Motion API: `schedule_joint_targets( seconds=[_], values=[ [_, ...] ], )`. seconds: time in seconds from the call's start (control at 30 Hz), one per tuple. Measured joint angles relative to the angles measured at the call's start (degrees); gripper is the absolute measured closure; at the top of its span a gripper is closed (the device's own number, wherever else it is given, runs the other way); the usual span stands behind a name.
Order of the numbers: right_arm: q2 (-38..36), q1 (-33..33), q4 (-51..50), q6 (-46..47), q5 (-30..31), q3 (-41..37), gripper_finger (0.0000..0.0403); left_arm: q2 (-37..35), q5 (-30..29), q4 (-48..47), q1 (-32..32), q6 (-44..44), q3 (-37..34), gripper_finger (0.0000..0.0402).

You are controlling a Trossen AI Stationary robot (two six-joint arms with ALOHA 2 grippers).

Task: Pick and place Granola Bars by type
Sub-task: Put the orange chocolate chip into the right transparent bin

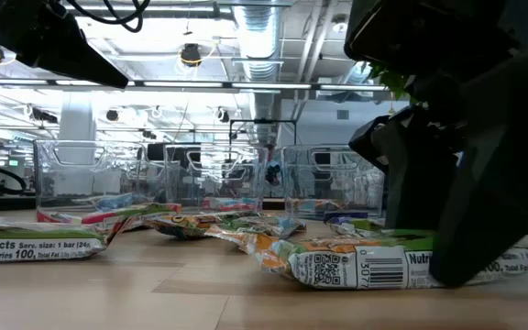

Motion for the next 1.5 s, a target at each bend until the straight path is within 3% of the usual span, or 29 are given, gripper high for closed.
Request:
schedule_joint_targets(
  seconds=[0.23, 1.0, 1.5],
  values=[
    [-0.47, -0.07, -0.52, -1.45, -0.09, -0.01, 0.0320, 0.00, -0.02, -0.30, 0.00, 0.02, 0.00, 0.0269],
    [-11.98, -0.09, -1.76, -10.15, 0.67, -0.35, 0.0321, 0.02, 0.04, -0.46, 0.00, 0.02, 0.00, 0.0269],
    [-23.92, -4.63, -12.36, -16.12, 18.21, -0.20, 0.0321, 0.00, 0.10, -0.89, -0.01, 0.01, 0.00, 0.0269]
  ],
)
